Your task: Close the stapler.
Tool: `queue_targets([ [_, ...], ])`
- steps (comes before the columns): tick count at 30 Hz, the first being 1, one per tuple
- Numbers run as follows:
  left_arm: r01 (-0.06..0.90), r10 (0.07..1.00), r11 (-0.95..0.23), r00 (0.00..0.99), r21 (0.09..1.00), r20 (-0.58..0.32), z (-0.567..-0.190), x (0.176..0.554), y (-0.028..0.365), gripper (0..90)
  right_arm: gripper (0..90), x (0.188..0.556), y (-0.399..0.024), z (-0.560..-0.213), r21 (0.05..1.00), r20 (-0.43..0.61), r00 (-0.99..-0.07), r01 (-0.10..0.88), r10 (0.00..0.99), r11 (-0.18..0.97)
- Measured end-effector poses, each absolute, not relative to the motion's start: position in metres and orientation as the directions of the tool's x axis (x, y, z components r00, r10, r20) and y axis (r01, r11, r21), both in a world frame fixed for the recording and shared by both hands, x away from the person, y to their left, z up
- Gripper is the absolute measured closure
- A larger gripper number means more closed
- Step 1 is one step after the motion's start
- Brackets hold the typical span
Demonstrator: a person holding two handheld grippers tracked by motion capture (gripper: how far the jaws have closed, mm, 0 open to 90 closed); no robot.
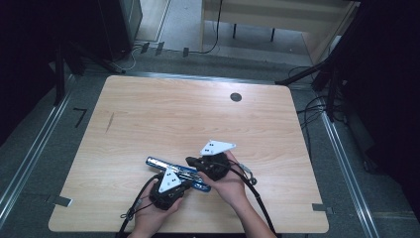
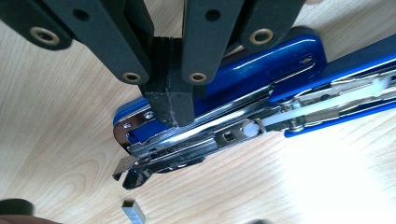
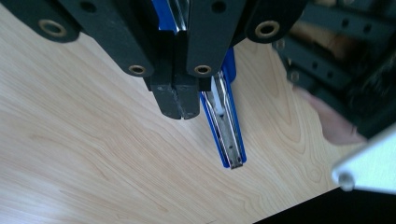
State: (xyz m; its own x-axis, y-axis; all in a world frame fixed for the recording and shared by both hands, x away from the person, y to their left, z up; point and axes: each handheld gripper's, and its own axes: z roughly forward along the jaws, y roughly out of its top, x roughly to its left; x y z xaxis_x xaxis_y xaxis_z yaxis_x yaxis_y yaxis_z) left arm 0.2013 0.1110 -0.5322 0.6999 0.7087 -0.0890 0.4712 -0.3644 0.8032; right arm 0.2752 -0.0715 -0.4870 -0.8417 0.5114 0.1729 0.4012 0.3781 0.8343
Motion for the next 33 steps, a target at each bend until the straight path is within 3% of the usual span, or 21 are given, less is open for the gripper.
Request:
queue_targets([
  [13,0.462,0.731,-0.355,0.679,0.813,-0.066,-0.531,0.198,0.124,90.0,90.0,0.243,-0.113,-0.499,0.836,0.201,-0.818,0.43,0.539,0.341],
  [33,0.481,0.758,-0.32,0.646,0.816,-0.084,-0.529,0.199,0.149,90.0,90.0,0.213,-0.128,-0.525,0.815,0.244,-0.8,0.476,0.548,0.331],
])
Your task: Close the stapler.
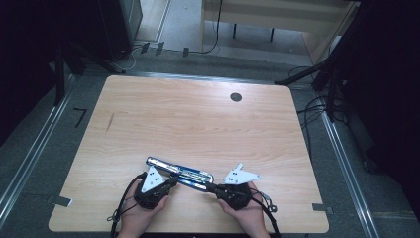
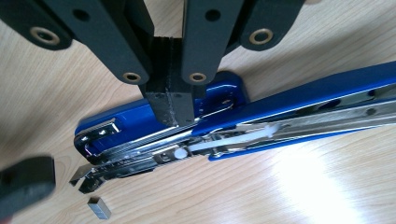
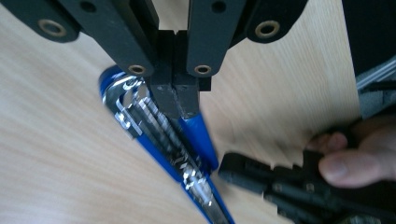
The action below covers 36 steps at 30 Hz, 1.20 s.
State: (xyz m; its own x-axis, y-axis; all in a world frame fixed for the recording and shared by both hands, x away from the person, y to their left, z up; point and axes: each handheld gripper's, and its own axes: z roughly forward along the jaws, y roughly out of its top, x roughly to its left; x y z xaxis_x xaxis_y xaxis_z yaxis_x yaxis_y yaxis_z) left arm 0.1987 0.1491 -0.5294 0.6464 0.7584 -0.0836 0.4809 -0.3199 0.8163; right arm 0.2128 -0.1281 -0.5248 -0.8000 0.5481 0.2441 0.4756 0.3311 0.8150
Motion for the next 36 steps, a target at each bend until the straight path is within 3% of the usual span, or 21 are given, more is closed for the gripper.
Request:
queue_targets([
  [19,0.5,0.759,-0.315,0.643,0.807,-0.102,-0.53,0.201,0.153,90.0,90.0,0.205,-0.106,-0.546,0.777,0.172,-0.818,0.455,0.548,0.436],
  [36,0.503,0.757,-0.322,0.646,0.802,-0.101,-0.531,0.201,0.152,90.0,90.0,0.21,-0.111,-0.545,0.777,0.146,-0.795,0.46,0.589,0.429],
])
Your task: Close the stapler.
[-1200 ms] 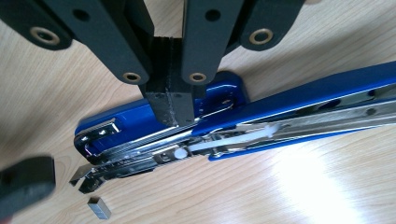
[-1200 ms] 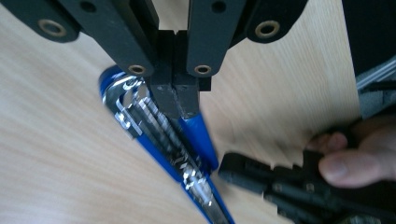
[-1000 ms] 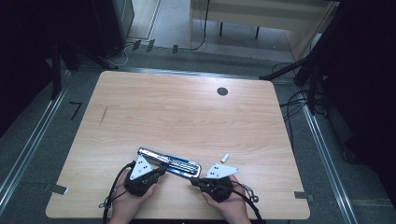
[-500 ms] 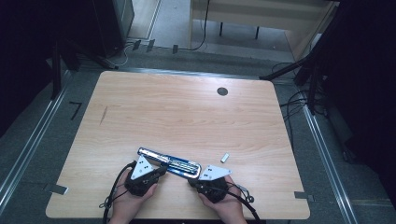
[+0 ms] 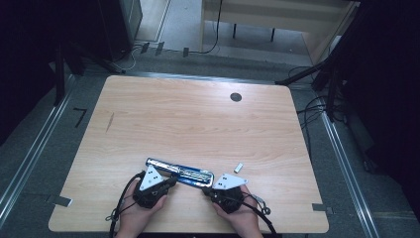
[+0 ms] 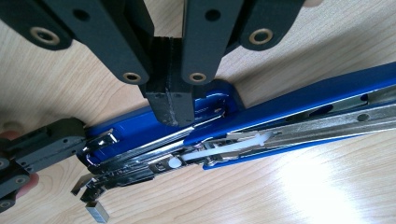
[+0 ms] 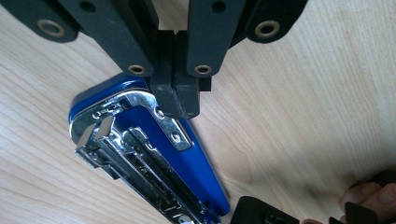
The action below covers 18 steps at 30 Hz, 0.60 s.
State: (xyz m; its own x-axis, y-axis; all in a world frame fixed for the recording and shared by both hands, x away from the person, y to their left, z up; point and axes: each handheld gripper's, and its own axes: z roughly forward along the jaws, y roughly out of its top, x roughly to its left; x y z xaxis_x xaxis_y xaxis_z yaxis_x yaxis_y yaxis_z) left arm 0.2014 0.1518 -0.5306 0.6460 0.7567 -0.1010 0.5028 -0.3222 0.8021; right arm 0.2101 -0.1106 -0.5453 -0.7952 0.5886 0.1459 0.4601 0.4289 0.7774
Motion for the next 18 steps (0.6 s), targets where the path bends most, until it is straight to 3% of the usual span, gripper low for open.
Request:
queue_targets([
  [12,0.509,0.759,-0.325,0.643,0.797,-0.101,-0.531,0.202,0.152,90.0,90.0,0.214,-0.127,-0.534,0.788,0.176,-0.788,0.472,0.59,0.395],
  [18,0.51,0.759,-0.328,0.644,0.795,-0.1,-0.531,0.203,0.151,90.0,90.0,0.218,-0.155,-0.521,0.807,0.163,-0.743,0.479,0.649,0.346],
])
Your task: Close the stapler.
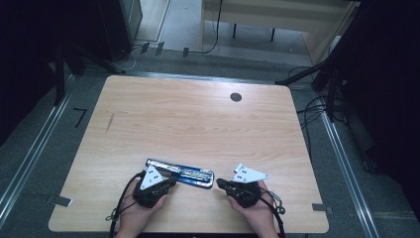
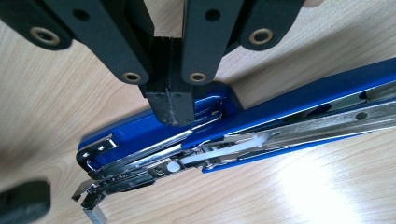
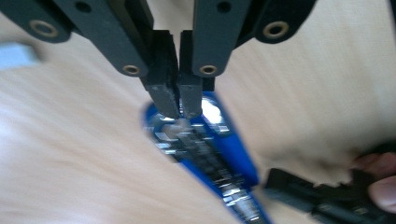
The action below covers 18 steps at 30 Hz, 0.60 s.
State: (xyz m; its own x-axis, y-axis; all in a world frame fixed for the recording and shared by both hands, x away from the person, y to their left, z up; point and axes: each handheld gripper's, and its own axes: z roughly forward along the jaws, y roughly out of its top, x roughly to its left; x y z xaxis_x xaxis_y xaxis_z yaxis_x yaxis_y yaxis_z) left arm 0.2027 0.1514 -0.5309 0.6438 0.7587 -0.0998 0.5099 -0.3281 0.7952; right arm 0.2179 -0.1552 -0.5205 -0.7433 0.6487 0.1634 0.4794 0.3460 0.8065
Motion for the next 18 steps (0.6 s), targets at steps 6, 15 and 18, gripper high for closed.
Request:
queue_targets([
  [6,0.51,0.758,-0.33,0.645,0.794,-0.099,-0.531,0.203,0.151,90.0,90.0,0.225,-0.175,-0.516,0.816,0.127,-0.682,0.485,0.72,0.315],
  [15,0.515,0.76,-0.332,0.642,0.79,-0.098,-0.531,0.204,0.15,90.0,90.0,0.25,-0.187,-0.524,0.804,0.124,-0.607,0.525,0.785,0.279],
  [18,0.516,0.759,-0.332,0.643,0.789,-0.101,-0.531,0.204,0.151,90.0,90.0,0.255,-0.181,-0.529,0.794,0.118,-0.606,0.534,0.787,0.292],
])
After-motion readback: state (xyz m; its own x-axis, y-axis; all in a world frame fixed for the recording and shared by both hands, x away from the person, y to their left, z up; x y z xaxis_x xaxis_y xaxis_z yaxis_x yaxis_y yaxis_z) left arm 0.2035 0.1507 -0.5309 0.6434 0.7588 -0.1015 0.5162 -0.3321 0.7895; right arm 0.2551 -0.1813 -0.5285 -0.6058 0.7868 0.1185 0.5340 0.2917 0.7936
